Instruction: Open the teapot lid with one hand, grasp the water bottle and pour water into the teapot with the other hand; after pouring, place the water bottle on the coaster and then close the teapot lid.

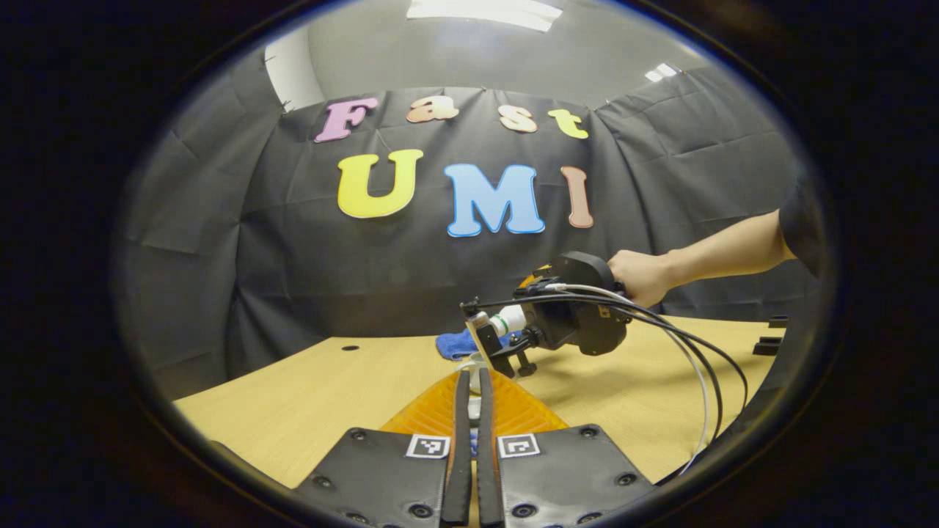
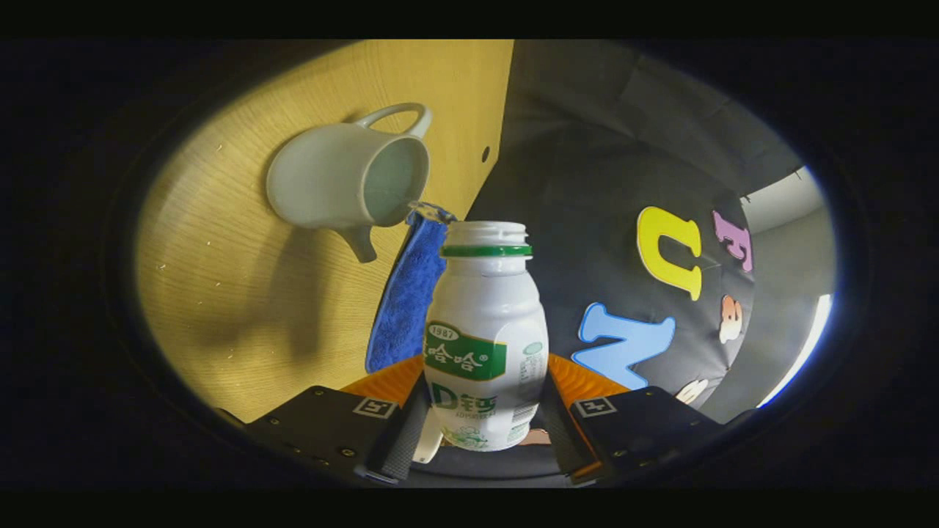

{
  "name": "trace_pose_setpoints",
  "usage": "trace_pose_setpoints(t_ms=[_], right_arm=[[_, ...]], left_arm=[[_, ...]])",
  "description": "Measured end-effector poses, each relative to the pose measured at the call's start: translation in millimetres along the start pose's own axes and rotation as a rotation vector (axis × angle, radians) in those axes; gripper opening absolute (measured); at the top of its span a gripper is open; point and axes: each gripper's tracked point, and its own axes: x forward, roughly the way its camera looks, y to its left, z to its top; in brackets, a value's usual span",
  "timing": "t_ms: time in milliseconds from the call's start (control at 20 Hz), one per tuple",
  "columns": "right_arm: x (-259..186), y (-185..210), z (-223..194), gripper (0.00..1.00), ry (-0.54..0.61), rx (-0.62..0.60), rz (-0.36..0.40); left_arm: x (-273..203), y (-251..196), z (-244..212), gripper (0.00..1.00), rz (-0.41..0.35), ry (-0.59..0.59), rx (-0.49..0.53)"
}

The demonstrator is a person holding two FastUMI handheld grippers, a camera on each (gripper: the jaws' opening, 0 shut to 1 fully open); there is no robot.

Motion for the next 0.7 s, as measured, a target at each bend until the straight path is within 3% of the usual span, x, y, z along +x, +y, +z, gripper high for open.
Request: trace_pose_setpoints(t_ms=[600, 650, 700], right_arm=[[-1.8, -11.2, 7.6, 0.72, -0.025, -0.091, -0.031], [-2.2, -11.2, 8.5, 0.58, -0.027, -0.098, -0.029], [-2.9, -11.5, 9.6, 0.72, -0.03, -0.106, -0.029]], left_arm=[[0.3, 0.7, -0.1, 0.14, 0.001, -0.005, 0.0], [-0.9, 0.7, 0.3, 0.14, 0.001, -0.006, -0.001], [-0.7, 0.8, 0.4, 0.14, 0.002, -0.006, -0.002]])
